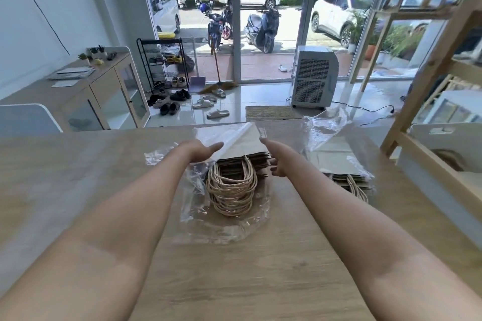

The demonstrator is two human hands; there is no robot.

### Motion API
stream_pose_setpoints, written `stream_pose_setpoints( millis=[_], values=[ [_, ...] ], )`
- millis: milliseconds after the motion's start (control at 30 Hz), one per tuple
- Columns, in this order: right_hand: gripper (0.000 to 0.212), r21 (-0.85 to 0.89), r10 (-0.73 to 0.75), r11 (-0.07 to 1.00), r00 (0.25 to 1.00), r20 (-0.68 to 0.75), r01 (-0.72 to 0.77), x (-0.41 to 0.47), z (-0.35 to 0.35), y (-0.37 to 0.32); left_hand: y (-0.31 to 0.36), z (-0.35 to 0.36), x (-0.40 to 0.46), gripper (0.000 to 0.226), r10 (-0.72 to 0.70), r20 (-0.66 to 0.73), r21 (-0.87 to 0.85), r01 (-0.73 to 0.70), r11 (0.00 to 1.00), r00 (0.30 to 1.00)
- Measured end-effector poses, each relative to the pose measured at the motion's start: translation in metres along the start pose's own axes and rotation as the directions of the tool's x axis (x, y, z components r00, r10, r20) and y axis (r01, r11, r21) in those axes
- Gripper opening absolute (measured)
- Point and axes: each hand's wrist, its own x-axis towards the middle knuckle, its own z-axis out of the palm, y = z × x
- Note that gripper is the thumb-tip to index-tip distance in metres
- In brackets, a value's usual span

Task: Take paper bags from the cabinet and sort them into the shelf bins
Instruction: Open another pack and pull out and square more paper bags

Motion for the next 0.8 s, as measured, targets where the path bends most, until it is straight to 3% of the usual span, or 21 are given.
stream_pose_setpoints(
  millis=[200, 367, 533, 700, 800],
  values=[
    [0.082, 0.352, 0.019, 0.936, 1.0, -0.024, -0.01, -0.007, 0.011, -0.005, -0.017, -0.011, 0.002, 0.104, 0.007, 0.043, -0.12, -0.002, 0.993, 0.999],
    [0.051, 0.557, 0.041, 0.819, 0.982, 0.186, -0.139, -0.021, 0.026, -0.004, -0.029, -0.014, 0.001, 0.105, 0.026, 0.034, -0.156, -0.02, 0.988, 0.999],
    [0.054, 0.554, 0.008, 0.819, 0.969, 0.246, -0.147, -0.03, 0.036, -0.003, -0.035, -0.012, 0.0, 0.108, 0.007, 0.089, -0.235, 0.014, 0.972, 0.996],
    [0.083, 0.439, 0.073, 0.879, 0.962, 0.262, -0.186, -0.031, 0.041, -0.002, -0.037, -0.004, 0.0, 0.121, 0.064, 0.04, -0.226, -0.053, 0.973, 0.997],
    [0.069, 0.296, 0.103, 0.941, 0.973, 0.208, -0.163, -0.037, 0.049, -0.001, -0.037, -0.003, -0.001, 0.125, 0.092, 0.027, -0.203, -0.084, 0.976, 0.995]
  ],
)
